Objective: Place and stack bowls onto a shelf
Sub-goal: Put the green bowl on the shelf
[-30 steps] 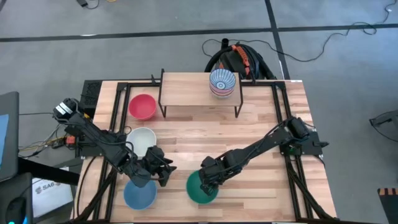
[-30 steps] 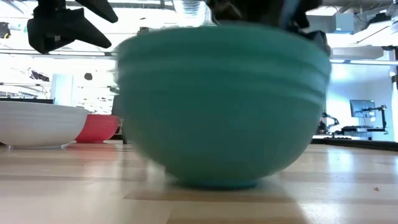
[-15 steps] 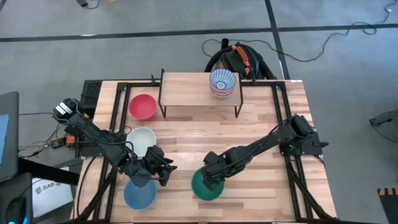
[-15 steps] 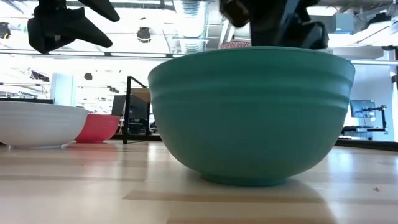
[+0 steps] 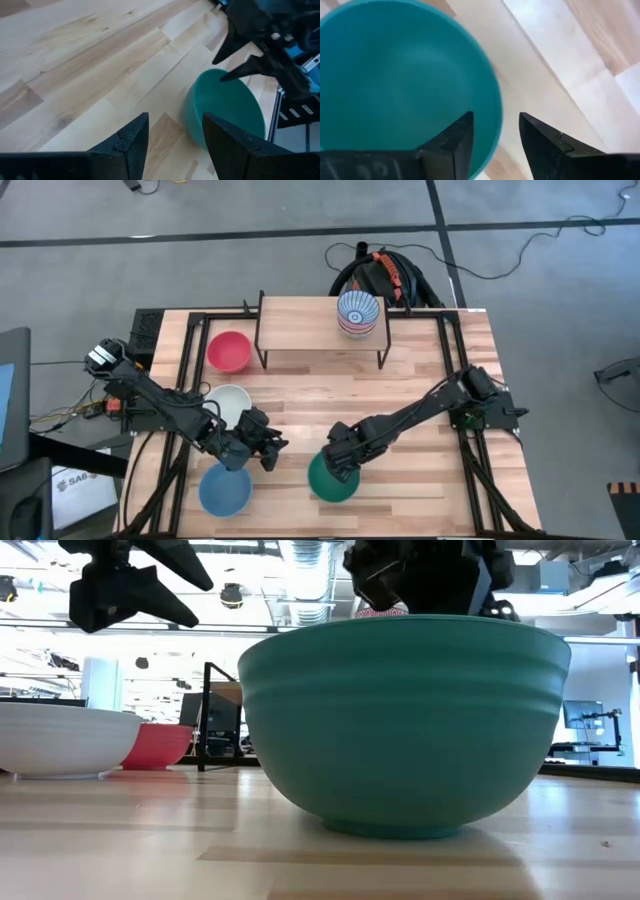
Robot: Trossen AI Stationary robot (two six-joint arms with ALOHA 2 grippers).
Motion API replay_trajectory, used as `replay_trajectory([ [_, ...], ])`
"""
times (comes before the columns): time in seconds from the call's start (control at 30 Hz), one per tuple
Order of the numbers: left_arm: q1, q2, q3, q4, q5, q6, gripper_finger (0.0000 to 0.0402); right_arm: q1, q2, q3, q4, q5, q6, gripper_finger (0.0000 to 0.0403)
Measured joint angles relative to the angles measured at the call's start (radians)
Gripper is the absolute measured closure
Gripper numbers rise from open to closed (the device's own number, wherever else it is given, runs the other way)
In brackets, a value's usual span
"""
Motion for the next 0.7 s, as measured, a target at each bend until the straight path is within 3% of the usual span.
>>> replay_trajectory([
  [0.13, 0.001, 0.000, 0.000, 0.000, 0.000, 0.000, 0.0233, -0.020, 0.000, 0.000, 0.000, -0.002, -0.040, 0.0247],
  [0.43, 0.000, 0.000, 0.000, -0.002, 0.000, -0.013, 0.0233, -0.056, 0.000, 0.000, 0.019, -0.034, -0.124, 0.0353],
  [0.53, -0.001, 0.000, 0.000, -0.002, 0.000, -0.016, 0.0233, -0.056, 0.000, 0.000, 0.039, -0.033, -0.136, 0.0353],
  [0.7, -0.001, -0.001, 0.000, -0.002, 0.001, -0.016, 0.0233, -0.056, 0.000, 0.000, 0.065, -0.028, -0.161, 0.0314],
])
